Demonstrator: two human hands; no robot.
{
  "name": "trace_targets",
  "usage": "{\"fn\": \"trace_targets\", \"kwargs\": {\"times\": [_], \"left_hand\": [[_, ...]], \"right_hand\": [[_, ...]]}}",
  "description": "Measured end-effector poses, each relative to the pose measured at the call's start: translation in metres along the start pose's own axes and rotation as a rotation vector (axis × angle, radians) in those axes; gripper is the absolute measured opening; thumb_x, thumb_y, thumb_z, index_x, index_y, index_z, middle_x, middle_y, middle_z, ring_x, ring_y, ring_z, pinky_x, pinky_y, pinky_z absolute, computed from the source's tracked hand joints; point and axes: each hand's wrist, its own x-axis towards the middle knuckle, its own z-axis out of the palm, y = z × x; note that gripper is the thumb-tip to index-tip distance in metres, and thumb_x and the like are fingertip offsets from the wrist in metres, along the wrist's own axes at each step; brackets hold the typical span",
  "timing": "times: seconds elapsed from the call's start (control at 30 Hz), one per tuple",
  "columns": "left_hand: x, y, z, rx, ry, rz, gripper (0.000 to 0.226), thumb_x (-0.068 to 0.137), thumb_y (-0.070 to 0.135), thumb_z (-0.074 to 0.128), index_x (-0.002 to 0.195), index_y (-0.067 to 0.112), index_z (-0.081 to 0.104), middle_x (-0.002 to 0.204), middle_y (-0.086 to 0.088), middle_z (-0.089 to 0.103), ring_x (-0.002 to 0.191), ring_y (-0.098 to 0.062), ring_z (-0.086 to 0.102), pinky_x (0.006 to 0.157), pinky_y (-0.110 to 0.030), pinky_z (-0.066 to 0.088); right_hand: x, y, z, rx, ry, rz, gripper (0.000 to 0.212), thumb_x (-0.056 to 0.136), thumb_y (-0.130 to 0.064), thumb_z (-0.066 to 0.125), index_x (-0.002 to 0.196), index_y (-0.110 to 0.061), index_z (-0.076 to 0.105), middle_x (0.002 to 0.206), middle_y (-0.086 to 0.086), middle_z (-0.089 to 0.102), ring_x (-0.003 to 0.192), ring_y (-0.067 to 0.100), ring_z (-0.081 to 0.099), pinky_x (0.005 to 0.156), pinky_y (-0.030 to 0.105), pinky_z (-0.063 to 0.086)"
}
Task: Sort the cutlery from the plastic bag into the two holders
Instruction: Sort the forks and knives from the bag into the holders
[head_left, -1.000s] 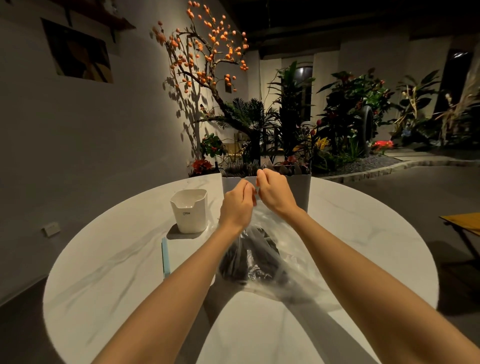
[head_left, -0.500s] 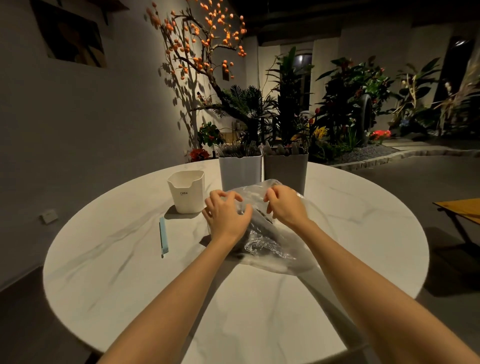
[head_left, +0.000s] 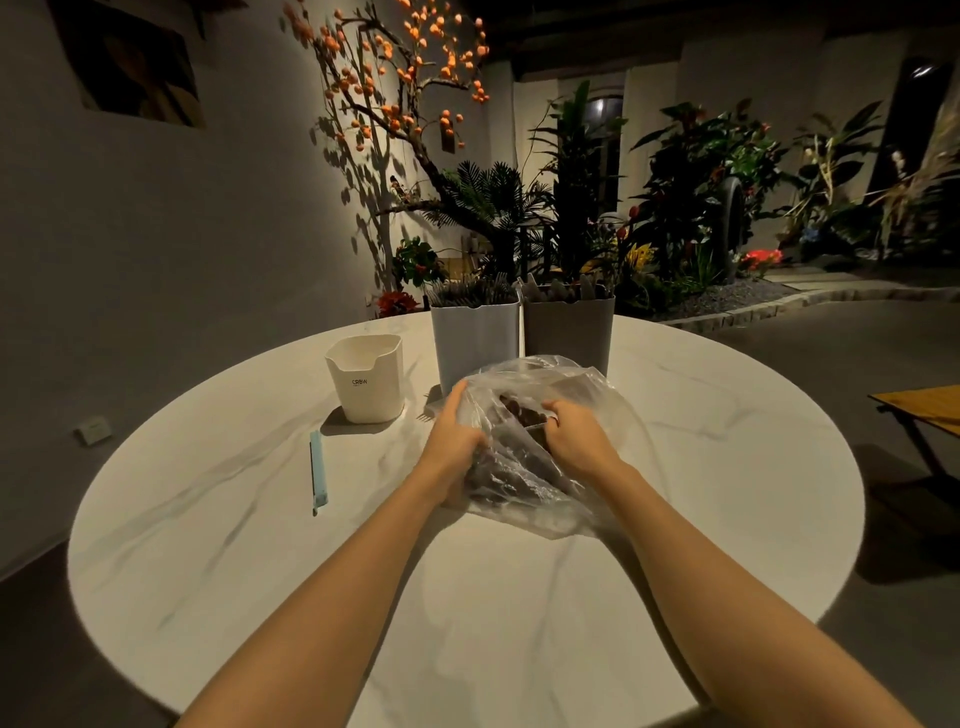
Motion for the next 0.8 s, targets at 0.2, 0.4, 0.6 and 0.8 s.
{"fn": "trace_targets", "kwargs": {"times": [0.2, 0.4, 0.6, 0.8], "left_hand": [[0.003, -0.006, -0.010, -0.148, -0.193, -0.088, 0.091, 0.068, -0.024, 0.034, 0.148, 0.021, 0.034, 0.157, -0.004, 0.024, 0.144, -0.026, 0.020, 0.113, -0.036, 0.029], [0.007, -0.015, -0.006, 0.244, 0.077, -0.010, 0.058, 0.071, -0.012, 0.052, 0.119, 0.020, 0.057, 0.138, -0.012, 0.031, 0.132, -0.031, 0.029, 0.107, -0.036, 0.033], [0.002, -0.016, -0.002, 0.646, 0.200, 0.668, 0.038, 0.082, 0.049, 0.061, 0.108, 0.021, 0.058, 0.129, 0.000, 0.045, 0.123, -0.016, 0.038, 0.107, -0.035, 0.027], [0.000, -0.022, 0.001, 0.760, -0.211, 0.484, 0.096, 0.074, 0.072, 0.060, 0.150, 0.032, 0.017, 0.158, 0.008, 0.018, 0.144, -0.014, 0.016, 0.118, -0.043, 0.009]], "right_hand": [[0.001, 0.004, -0.007, -0.141, 0.006, -0.015, 0.030, 0.098, -0.015, 0.043, 0.101, 0.000, 0.069, 0.106, 0.022, 0.066, 0.112, 0.034, 0.049, 0.095, 0.038, 0.038], [-0.002, 0.006, -0.006, -0.260, -0.075, 0.097, 0.047, 0.097, -0.049, 0.040, 0.089, -0.007, 0.059, 0.111, 0.022, 0.061, 0.110, 0.036, 0.050, 0.096, 0.040, 0.039], [-0.010, 0.001, -0.008, -0.334, -0.192, 0.069, 0.057, 0.089, -0.061, 0.046, 0.106, -0.008, 0.057, 0.124, 0.018, 0.053, 0.121, 0.033, 0.040, 0.095, 0.038, 0.037], [-0.011, -0.002, -0.022, -0.194, -0.279, 0.049, 0.047, 0.090, -0.043, 0.059, 0.120, -0.007, 0.058, 0.112, 0.011, 0.053, 0.114, 0.030, 0.049, 0.100, 0.038, 0.040]]}}
